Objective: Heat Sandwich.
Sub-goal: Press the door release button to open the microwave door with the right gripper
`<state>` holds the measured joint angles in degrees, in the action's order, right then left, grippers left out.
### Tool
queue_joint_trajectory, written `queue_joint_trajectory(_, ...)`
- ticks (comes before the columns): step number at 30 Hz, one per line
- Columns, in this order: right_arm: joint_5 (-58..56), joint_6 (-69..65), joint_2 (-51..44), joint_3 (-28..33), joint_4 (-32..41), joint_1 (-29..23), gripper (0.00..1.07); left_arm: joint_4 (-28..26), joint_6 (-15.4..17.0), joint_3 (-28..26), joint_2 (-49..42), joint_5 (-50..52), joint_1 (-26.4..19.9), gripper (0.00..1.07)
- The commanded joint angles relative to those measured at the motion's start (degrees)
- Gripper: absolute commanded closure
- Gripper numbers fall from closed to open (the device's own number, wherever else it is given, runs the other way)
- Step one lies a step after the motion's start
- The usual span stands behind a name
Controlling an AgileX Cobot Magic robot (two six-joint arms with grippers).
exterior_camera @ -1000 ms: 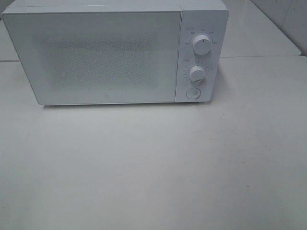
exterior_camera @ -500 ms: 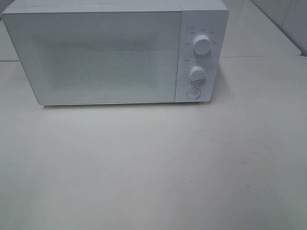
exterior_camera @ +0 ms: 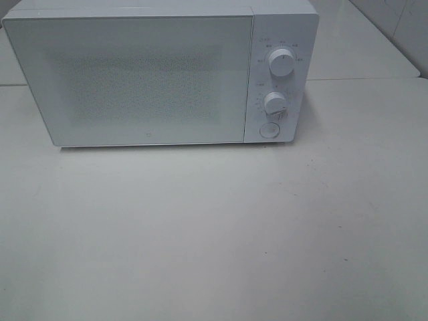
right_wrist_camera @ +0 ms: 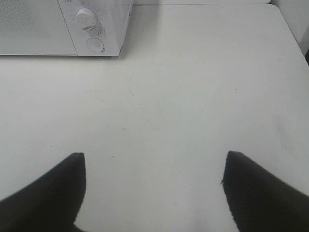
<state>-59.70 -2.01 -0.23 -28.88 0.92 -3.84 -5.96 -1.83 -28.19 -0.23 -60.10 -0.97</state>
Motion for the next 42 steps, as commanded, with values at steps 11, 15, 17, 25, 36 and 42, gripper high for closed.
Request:
queue_joint_trajectory(11,0.46,0.40,-1.49,-0.11,-0.40,0.34,0.31,-0.34,0.23,0.06,-1.03,0.86,0.29,0.23)
queue_joint_trajectory(15,3.72,0.86,0.11,-1.49,-0.92,0.34,0.31,-0.34,0.23,0.06,-1.03,0.86,0.29,0.23)
queue_joint_trajectory(17,5.44,0.86,0.92,-1.66,-1.38,0.34,0.31,-0.34,0.23,0.06,-1.03,0.86,0.29,0.23)
queue_joint_trajectory(25,26.93,0.86,10.77,-1.26,-1.66,0.34,0.31,-0.34,0.23,0.06,-1.03,0.86,0.29,0.23)
queue_joint_trajectory(36,48.30,2.01,23.38,2.01,-3.04,0.34,0.47,-0.34,0.23,0.06,-1.03,0.86,0.29,0.23)
queue_joint_trajectory(42,55.23,-2.23,29.45,2.01,-2.86,0.34,0.78,-0.34,0.23,0.06,-1.03,0.86,0.29,0.23)
